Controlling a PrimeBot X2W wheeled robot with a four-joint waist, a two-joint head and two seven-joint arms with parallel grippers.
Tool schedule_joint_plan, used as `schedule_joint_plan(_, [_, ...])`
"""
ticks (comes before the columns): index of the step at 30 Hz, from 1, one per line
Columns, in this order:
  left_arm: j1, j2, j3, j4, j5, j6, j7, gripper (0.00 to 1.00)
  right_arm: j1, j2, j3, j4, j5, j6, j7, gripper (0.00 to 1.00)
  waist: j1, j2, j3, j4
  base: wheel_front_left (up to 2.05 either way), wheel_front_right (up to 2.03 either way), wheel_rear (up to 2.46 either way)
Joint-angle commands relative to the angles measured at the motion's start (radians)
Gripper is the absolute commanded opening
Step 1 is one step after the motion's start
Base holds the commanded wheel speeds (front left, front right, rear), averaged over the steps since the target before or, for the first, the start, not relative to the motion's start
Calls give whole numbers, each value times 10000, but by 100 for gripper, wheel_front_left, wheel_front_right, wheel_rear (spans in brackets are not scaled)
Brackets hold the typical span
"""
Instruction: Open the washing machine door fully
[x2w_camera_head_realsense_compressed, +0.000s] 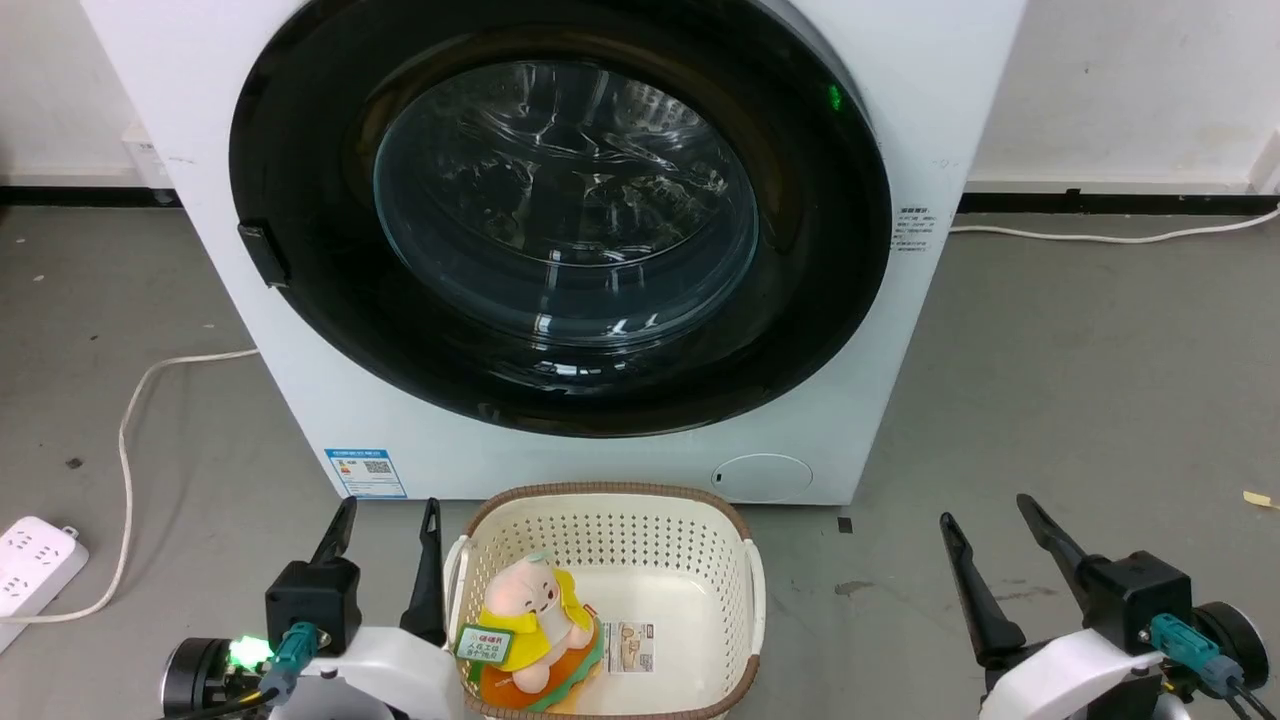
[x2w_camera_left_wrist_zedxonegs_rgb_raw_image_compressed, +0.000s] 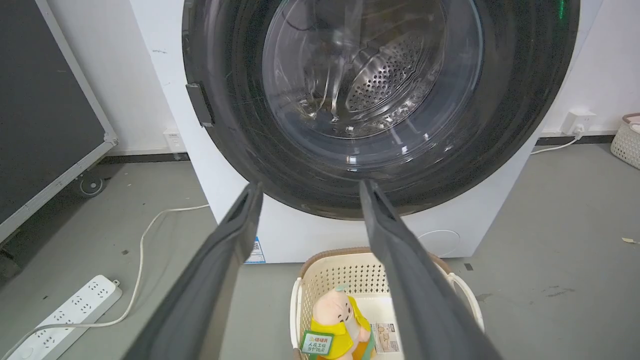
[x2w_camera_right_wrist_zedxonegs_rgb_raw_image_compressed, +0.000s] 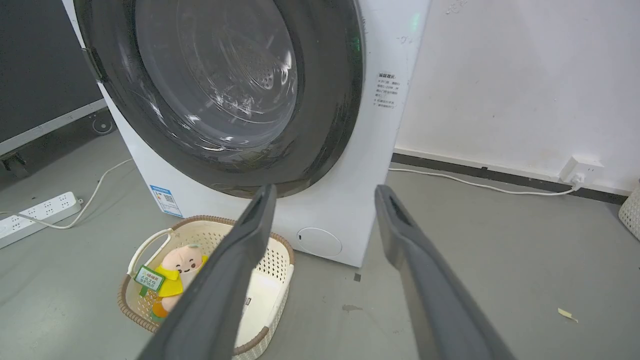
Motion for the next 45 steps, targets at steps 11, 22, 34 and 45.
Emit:
schedule_joint_plan(11, [-166,3,-198,72,-58,154,-334,100,-282,-60,78,11,695,-1,-317,100,0,0,224,50,0,0,0])
schedule_joint_plan(22, [-389,5,-396,47,-103,249,-542,100,-1001,-222,-172,120,1944,-2,-294,100,0,0,640,161,0,0,0])
schedule_joint_plan(34, [-776,7,-656,-71,-158,390,-835,100,-2539,-437,-936,450,3956,-3,385,100,0,0,1254,439,0,0,0])
schedule_joint_plan(45, [-1057,8,-889,-142,-224,525,-1065,100,-4246,-412,-1597,1281,5051,-3,883,100,0,0,1813,708,0,0,0])
